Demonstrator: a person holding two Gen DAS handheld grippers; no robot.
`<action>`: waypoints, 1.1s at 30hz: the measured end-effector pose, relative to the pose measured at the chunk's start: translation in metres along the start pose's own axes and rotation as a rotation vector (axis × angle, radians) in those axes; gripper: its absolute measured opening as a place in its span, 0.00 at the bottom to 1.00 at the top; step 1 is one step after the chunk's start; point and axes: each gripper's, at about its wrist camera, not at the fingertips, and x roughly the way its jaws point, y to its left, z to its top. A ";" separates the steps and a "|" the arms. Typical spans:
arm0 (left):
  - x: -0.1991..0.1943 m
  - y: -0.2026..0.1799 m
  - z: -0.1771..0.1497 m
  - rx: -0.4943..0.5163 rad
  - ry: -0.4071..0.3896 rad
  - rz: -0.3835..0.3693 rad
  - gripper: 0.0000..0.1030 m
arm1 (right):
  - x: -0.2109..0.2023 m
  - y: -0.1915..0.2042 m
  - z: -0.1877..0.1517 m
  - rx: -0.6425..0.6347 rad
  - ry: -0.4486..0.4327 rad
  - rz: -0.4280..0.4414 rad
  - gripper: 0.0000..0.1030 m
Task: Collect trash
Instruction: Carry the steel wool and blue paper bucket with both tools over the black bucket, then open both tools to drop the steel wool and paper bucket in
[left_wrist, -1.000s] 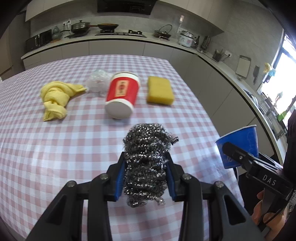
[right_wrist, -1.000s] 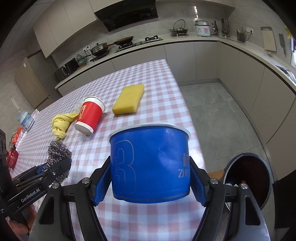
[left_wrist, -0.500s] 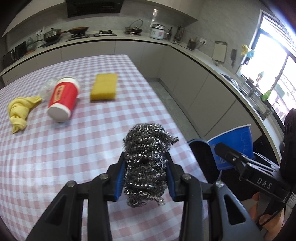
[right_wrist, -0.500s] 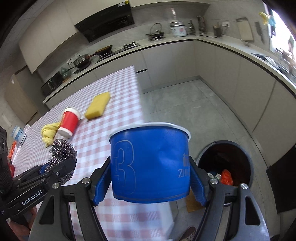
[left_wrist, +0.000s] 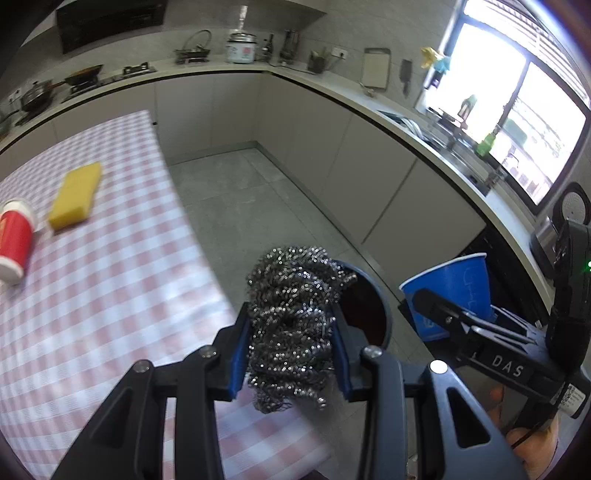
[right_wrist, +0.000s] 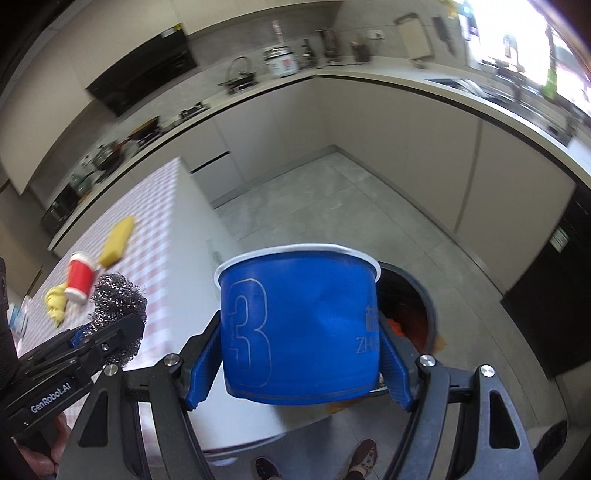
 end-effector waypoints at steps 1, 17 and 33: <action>0.005 -0.008 0.002 0.009 0.006 -0.011 0.39 | 0.000 -0.012 0.000 0.016 0.002 -0.011 0.74; 0.088 -0.063 0.003 0.006 0.129 -0.010 0.39 | 0.045 -0.110 0.006 0.093 0.081 -0.036 0.74; 0.160 -0.056 -0.019 -0.134 0.206 0.083 0.42 | 0.139 -0.124 0.025 0.011 0.177 0.049 0.75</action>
